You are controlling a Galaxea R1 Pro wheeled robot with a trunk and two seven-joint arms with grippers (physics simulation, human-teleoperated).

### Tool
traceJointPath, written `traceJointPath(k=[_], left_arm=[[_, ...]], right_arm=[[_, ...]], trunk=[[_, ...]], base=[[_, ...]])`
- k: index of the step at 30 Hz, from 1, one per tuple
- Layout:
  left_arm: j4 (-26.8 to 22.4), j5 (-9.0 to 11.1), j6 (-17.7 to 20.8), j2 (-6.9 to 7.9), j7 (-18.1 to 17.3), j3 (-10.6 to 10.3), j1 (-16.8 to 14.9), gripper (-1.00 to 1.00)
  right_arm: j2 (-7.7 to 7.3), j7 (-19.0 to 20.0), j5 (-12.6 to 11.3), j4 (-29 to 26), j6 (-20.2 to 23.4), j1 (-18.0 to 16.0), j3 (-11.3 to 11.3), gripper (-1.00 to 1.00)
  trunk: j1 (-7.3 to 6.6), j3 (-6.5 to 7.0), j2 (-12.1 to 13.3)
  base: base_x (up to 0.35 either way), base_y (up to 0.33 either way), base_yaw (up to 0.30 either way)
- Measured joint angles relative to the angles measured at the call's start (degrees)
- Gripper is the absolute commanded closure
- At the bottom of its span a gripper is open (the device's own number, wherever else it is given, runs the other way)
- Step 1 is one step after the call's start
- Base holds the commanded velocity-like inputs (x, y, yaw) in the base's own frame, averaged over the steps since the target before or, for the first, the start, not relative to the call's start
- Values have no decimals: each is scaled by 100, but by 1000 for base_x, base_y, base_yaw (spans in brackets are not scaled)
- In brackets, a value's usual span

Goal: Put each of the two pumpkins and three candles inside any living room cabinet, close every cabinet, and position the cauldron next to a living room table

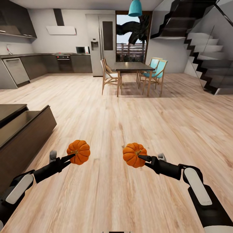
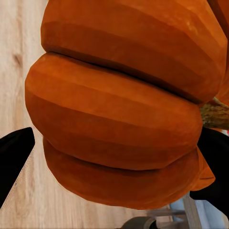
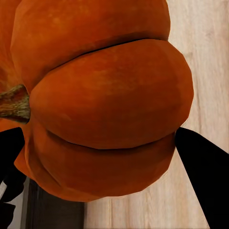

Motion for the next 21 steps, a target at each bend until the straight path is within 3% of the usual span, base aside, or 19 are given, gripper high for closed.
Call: traceJointPath(k=[21], left_arm=[[-1,1,0,0,7,0,0,100]], right_arm=[[0,0,1,0,0,0,-2,100]], trunk=[[0,0,0]], base=[[337,0,1]])
